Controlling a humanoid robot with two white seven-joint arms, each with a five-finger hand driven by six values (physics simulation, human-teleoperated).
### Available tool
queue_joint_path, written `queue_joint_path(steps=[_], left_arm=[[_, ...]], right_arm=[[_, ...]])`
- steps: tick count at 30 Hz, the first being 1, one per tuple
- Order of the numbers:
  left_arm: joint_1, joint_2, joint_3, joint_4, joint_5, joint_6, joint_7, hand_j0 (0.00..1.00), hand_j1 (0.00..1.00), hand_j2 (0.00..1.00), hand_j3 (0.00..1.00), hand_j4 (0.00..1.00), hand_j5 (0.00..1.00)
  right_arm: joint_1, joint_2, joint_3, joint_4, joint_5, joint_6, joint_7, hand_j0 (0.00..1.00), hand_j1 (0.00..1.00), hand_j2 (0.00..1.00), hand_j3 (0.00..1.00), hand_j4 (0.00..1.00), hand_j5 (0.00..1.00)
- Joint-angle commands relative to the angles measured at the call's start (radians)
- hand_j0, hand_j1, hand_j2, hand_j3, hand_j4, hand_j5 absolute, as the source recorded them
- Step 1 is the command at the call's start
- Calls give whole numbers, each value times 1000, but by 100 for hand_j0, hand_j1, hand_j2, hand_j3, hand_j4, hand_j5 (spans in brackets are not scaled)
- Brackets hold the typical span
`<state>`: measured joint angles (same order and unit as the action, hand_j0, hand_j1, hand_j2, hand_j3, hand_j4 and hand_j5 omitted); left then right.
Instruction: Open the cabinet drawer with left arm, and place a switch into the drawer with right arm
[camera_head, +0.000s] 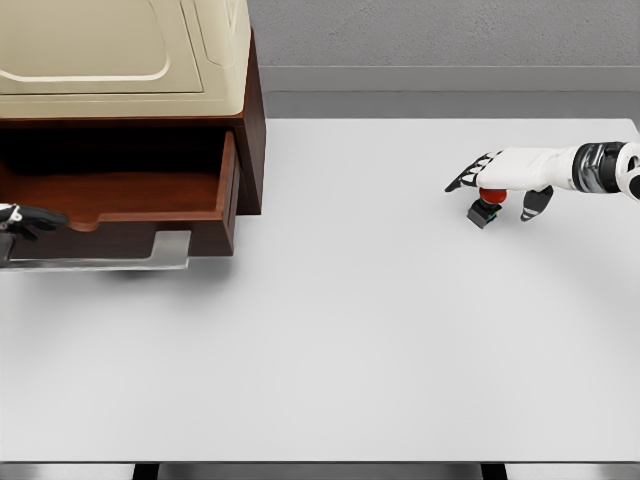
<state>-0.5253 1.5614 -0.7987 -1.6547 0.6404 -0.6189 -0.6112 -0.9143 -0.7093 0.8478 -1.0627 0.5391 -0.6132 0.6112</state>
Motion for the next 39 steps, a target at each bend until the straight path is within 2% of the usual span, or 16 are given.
queue_joint_path(steps=[1, 4, 9, 11, 13, 14, 16, 19, 21, 23, 25, 28, 29, 33, 35, 39], left_arm=[[1, 3, 3, 1, 27, 8, 0, 100, 100, 100, 100, 100, 100], [-10, 3, 3, 0, 27, 8, 0, 100, 100, 100, 100, 100, 100], [-82, 32, 4, -4, 10, 8, 0, 100, 100, 100, 100, 100, 100], [-165, 32, 4, -45, -143, 8, 0, 100, 100, 100, 100, 100, 100], [-188, 28, 4, -59, -146, 8, 0, 100, 100, 100, 100, 100, 100], [-190, 29, 4, -60, -149, 8, 0, 100, 100, 100, 100, 100, 100], [-188, 22, 4, -59, -220, 8, 0, 100, 100, 100, 100, 100, 100], [-186, 2, 3, -57, -223, 8, 0, 100, 100, 100, 100, 100, 100], [-186, 2, 3, -16, -225, 8, 0, 100, 100, 100, 100, 100, 100], [-186, 3, 3, 10, -225, 8, 0, 100, 100, 100, 100, 100, 100], [-186, 12, 4, 19, -249, 8, 0, 100, 100, 100, 100, 100, 100], [-186, 14, 6, 23, -252, 8, 0, 100, 100, 100, 100, 100, 100], [-186, 12, 6, 23, -254, 8, 0, 100, 100, 100, 100, 100, 100], [-186, 3, 12, 24, -252, 8, 0, 100, 100, 100, 100, 100, 100], [-188, 5, 13, 29, -252, 8, 0, 100, 100, 100, 100, 100, 100], [-213, -11, 70, 24, -329, 8, 0, 100, 100, 100, 100, 100, 100]], right_arm=[[0, -1, -1, 0, -4, 2, 0, 100, 100, 100, 100, 100, 100], [0, -1, -1, 0, -4, 2, 0, 100, 100, 100, 100, 100, 100], [0, -1, -1, 1, -4, 2, 0, 100, 100, 100, 100, 100, 100], [0, -1, -1, 0, -4, 2, 0, 100, 100, 100, 100, 100, 100], [0, -2, -1, 0, -4, 2, 0, 100, 100, 100, 100, 100, 100], [-2, -2, -1, 0, -4, 2, 0, 100, 100, 100, 100, 100, 100], [-2, -2, -1, 0, -4, 2, 0, 99, 99, 99, 99, 99, 99], [-2, -2, -1, 0, -4, 2, 0, 88, 88, 88, 88, 88, 88], [-2, -4, -1, 0, -4, 2, 0, 88, 88, 88, 88, 88, 88], [-2, -2, -1, 0, -4, 2, 0, 82, 82, 82, 82, 82, 82], [-2, -2, -1, 0, -4, 2, 0, 82, 82, 82, 82, 82, 82], [-2, -2, -1, 0, -4, 2, 0, 82, 82, 82, 82, 82, 82], [-2, -2, -3, 0, -4, 2, 0, 78, 78, 78, 78, 78, 78], [-2, -2, -1, -3, -4, 2, 0, 78, 78, 78, 78, 78, 78], [-2, -2, -3, -3, -4, 2, 0, 69, 69, 69, 69, 69, 69], [-2, -2, -3, -3, -7, 2, 0, 63, 63, 63, 63, 63, 63]])
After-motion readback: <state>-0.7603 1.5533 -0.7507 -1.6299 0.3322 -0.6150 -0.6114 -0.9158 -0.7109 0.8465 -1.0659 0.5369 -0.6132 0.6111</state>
